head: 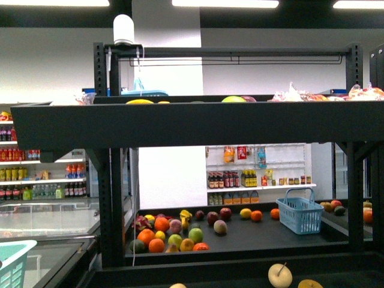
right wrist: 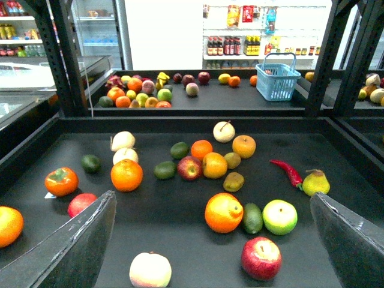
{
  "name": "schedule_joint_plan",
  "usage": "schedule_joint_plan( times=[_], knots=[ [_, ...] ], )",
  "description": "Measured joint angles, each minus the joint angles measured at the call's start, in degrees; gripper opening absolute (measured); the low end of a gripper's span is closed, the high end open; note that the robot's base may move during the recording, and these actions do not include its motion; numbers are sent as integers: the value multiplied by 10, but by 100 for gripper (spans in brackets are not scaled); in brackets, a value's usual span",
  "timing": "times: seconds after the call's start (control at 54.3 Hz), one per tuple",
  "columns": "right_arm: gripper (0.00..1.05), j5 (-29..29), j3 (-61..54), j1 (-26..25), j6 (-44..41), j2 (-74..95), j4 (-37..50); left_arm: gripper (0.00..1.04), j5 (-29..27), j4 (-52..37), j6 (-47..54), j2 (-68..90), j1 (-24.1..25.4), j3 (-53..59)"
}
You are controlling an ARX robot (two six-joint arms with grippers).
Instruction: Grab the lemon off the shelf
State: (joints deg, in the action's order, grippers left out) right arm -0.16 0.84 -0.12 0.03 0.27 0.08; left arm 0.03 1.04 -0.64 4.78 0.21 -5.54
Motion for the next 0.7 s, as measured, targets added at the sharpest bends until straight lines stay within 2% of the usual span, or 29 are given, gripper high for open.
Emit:
schedule_joint_plan(
  times=[0.608, 0.626, 0.7],
  knots=[
    [97, 0, 0, 0, 0, 0, 0, 3, 0, -7, 0, -45, 0, 48],
    [97, 0, 0, 0, 0, 0, 0, 3, 0, -7, 0, -45, 0, 48],
    [97, 0, 0, 0, 0, 0, 0, 17, 0, -7, 0, -45, 0, 48]
  ],
)
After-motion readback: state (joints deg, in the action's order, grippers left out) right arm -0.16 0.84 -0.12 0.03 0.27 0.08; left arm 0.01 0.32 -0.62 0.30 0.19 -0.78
